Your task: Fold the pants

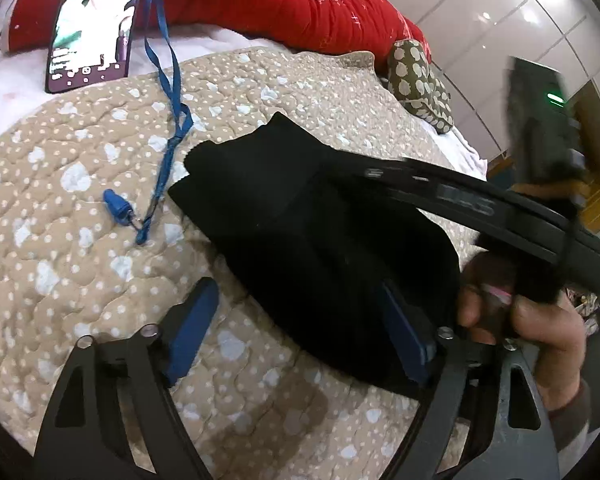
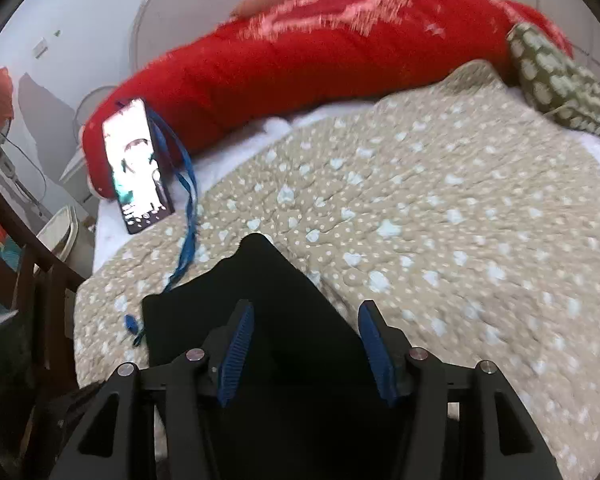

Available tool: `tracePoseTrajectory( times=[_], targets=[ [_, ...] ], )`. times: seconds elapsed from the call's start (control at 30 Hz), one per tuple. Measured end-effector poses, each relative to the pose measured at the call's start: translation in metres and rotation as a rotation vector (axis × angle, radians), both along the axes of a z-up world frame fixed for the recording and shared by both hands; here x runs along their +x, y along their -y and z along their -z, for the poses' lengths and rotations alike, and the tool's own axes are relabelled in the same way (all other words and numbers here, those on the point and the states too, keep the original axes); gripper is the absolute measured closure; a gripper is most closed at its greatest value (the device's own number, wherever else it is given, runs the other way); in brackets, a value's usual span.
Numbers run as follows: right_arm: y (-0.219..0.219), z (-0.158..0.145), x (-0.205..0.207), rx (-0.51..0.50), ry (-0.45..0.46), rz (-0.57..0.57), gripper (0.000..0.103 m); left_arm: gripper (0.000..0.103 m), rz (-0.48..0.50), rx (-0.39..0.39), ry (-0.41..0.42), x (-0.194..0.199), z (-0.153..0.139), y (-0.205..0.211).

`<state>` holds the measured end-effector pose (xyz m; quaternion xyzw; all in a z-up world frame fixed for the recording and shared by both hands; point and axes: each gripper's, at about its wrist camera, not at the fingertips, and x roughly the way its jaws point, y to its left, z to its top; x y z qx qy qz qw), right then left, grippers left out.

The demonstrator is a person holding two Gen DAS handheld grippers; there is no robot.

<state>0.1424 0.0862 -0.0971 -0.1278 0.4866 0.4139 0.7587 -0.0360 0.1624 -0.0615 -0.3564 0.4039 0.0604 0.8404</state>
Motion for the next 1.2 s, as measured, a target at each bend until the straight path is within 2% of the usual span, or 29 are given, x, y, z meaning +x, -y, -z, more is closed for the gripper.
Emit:
tracePoseTrajectory(
  times=[0.07, 0.13, 0.17, 0.2, 0.23, 0.27, 0.3, 0.37, 0.43, 0.5, 0.6, 0.7, 0.8, 0.87, 0.93, 0.97, 1.03, 1.1, 1.17, 1.2],
  targets=[
    [-0.009, 0.015, 0.007, -0.043, -0.032, -0.015, 0.05, 0.019, -0.008, 0.008, 0.007, 0.003, 0.002, 0.001],
    [-0.012, 0.027, 0.01, -0.015, -0.057, -0.012, 0.05, 0.02, -0.008, 0.011, 0.022, 0.005, 0.002, 0.002],
    [-0.01, 0.029, 0.011, 0.022, -0.063, -0.003, 0.058, 0.02, -0.002, 0.007, 0.038, 0.005, 0.002, 0.002],
    [-0.008, 0.029, 0.011, 0.053, -0.074, 0.001, 0.073, 0.036, 0.003, 0.005, 0.051, 0.005, 0.0, 0.002],
    [-0.005, 0.027, 0.011, 0.065, -0.078, 0.007, 0.078, 0.059, 0.023, 0.005, 0.056, 0.006, -0.002, 0.004],
    [-0.001, 0.023, 0.009, 0.084, -0.077, 0.011, 0.086, 0.066, 0.044, 0.014, 0.055, 0.008, -0.005, 0.006],
    [0.004, 0.016, 0.007, 0.112, -0.078, 0.008, 0.09, 0.068, 0.061, 0.039, 0.071, 0.009, -0.013, 0.011],
    [0.017, -0.004, 0.0, 0.149, -0.046, 0.012, 0.091, 0.069, 0.079, 0.083, 0.123, 0.002, -0.029, 0.018],
    [0.042, -0.031, -0.008, 0.228, -0.01, 0.031, 0.091, 0.069, 0.12, 0.14, 0.208, -0.006, -0.055, 0.034],
    [0.08, -0.061, -0.015, 0.332, 0.019, 0.066, 0.091, 0.069, 0.184, 0.196, 0.288, -0.012, -0.081, 0.056],
    [0.145, -0.093, -0.028, 0.427, 0.072, 0.144, 0.091, 0.069, 0.29, 0.223, 0.365, -0.017, -0.105, 0.089],
    [0.218, -0.1, -0.044, 0.47, 0.102, 0.258, 0.091, 0.069, 0.43, 0.254, 0.406, -0.02, -0.114, 0.135],
    [0.283, -0.08, -0.055, 0.423, 0.083, 0.418, 0.091, 0.069, 0.598, 0.291, 0.391, -0.016, -0.097, 0.194],
    [0.318, -0.058, -0.06, 0.333, 0.064, 0.564, 0.09, 0.069, 0.685, 0.297, 0.344, -0.008, -0.079, 0.225],
    [0.356, -0.041, -0.067, 0.187, 0.08, 0.767, 0.089, 0.069, 0.767, 0.318, 0.271, 0.001, -0.058, 0.254],
    [0.375, -0.038, -0.07, 0.164, 0.065, 0.832, 0.089, 0.069, 0.801, 0.317, 0.241, 0.004, -0.051, 0.261],
    [0.408, -0.039, -0.077, 0.225, 0.029, 0.904, 0.083, 0.069, 0.829, 0.337, 0.216, 0.003, -0.047, 0.267],
    [0.429, -0.047, -0.092, 0.347, 0.005, 0.941, 0.057, 0.068, 0.852, 0.335, 0.246, -0.005, -0.058, 0.261],
    [0.432, -0.054, -0.102, 0.459, -0.008, 0.923, 0.053, 0.06, 0.854, 0.328, 0.267, -0.009, -0.067, 0.247],
    [0.427, -0.056, -0.103, 0.48, -0.02, 0.899, 0.051, 0.05, 0.843, 0.332, 0.281, -0.013, -0.073, 0.243]
  ],
)
